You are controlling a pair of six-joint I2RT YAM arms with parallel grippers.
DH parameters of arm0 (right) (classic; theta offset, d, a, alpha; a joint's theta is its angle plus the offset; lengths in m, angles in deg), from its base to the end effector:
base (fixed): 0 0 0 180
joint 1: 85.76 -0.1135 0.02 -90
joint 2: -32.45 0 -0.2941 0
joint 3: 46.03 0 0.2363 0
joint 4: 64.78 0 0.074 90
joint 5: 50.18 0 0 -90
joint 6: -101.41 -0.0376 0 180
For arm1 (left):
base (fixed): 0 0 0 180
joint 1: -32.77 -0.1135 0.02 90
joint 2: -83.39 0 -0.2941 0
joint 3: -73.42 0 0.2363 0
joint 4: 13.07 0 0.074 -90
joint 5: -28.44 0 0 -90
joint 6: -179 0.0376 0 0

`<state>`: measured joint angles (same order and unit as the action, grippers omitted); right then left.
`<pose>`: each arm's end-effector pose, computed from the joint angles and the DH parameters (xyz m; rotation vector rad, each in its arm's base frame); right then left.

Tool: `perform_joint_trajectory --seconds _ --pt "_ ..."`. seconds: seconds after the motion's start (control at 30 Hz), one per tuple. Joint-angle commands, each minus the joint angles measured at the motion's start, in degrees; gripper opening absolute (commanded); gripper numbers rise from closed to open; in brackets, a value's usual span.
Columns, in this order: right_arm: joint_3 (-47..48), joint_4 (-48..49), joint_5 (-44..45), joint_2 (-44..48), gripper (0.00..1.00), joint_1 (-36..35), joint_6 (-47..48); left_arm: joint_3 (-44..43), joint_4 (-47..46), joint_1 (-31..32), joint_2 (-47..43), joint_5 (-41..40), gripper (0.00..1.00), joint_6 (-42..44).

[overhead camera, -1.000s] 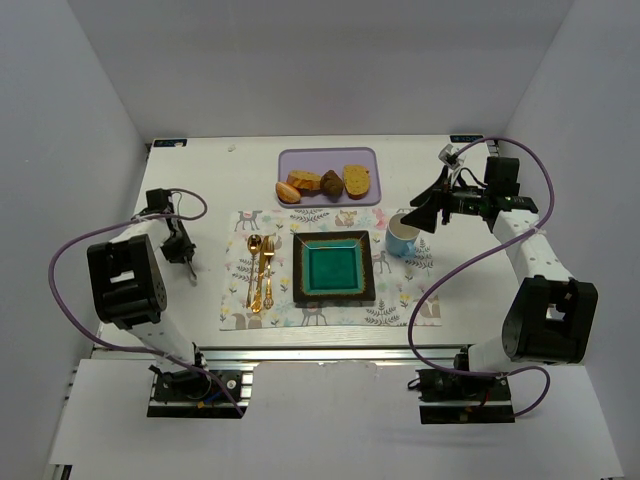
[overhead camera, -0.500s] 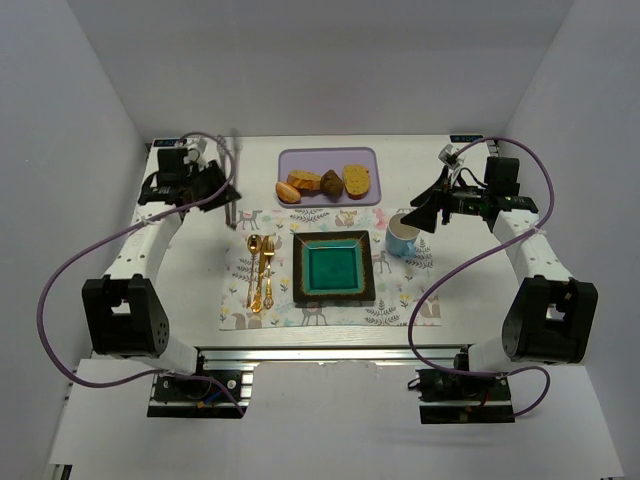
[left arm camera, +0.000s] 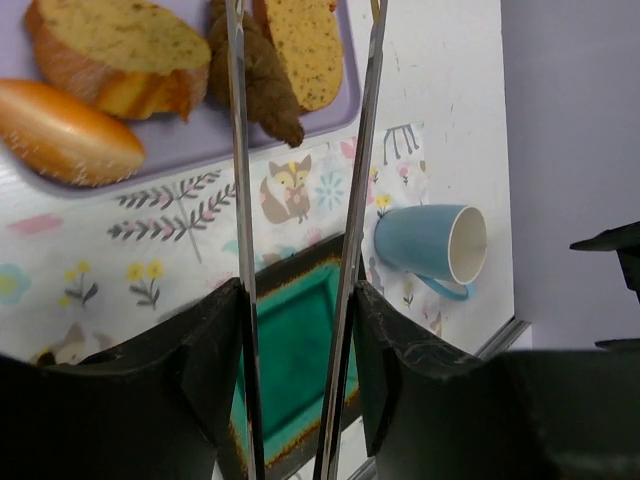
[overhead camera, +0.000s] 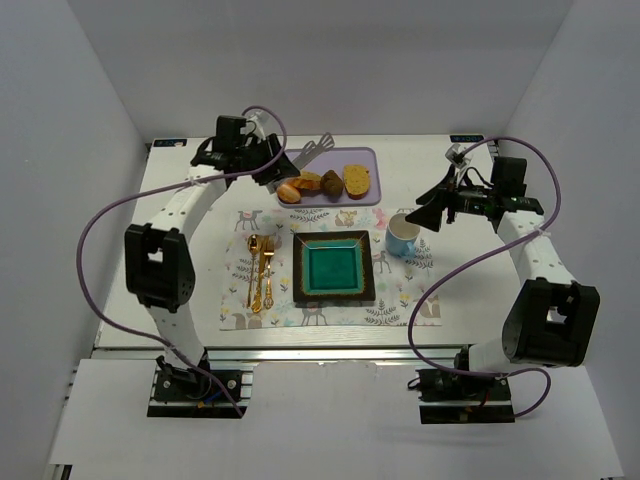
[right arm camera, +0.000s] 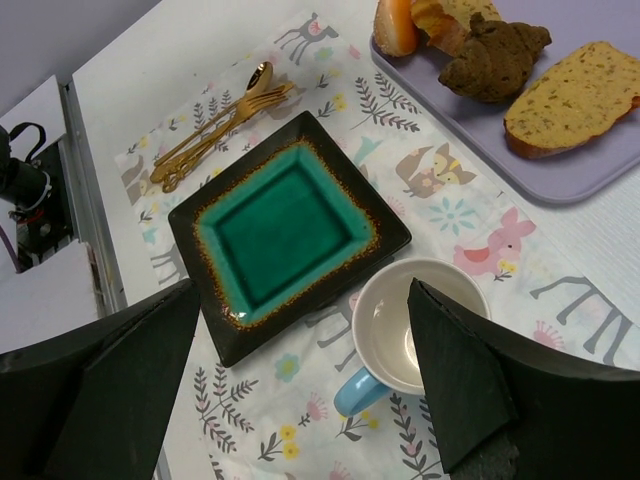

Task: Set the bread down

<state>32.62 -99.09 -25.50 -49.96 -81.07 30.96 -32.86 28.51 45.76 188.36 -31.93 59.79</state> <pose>0.2894 0.0105 0.3342 -0.8168 1.7705 0.9762 0.3988 -0.1111 0.3341 -0.0460 2.3503 -0.9650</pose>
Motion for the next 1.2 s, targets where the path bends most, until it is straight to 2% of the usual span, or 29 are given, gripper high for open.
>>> perform_joint_trajectory --seconds 0.0,0.27,0.33,0.6,1.17 --pt "0.0 0.3 -1.7 1.9 0.89 0.9 0.0 -8.3 2.5 3.3 2.8 -0.5 0.55 0.9" --pt "-0.5 0.3 -2.2 1.9 0.89 1.4 0.0 -29.5 11.3 5.7 17.5 -5.4 0.55 3.5" --pt "-0.6 0.3 -2.3 1.8 0.89 1.4 -0.1 -31.0 12.3 6.0 19.1 -5.7 0.56 2.8" --pt "-1.3 0.6 -3.0 1.7 0.89 1.6 -0.6 -30.3 11.5 6.8 22.3 -7.3 0.56 2.3" --pt "-2.3 1.0 -3.3 1.9 0.89 1.6 -1.1 -29.4 9.3 7.3 26.4 -3.3 0.55 1.3"
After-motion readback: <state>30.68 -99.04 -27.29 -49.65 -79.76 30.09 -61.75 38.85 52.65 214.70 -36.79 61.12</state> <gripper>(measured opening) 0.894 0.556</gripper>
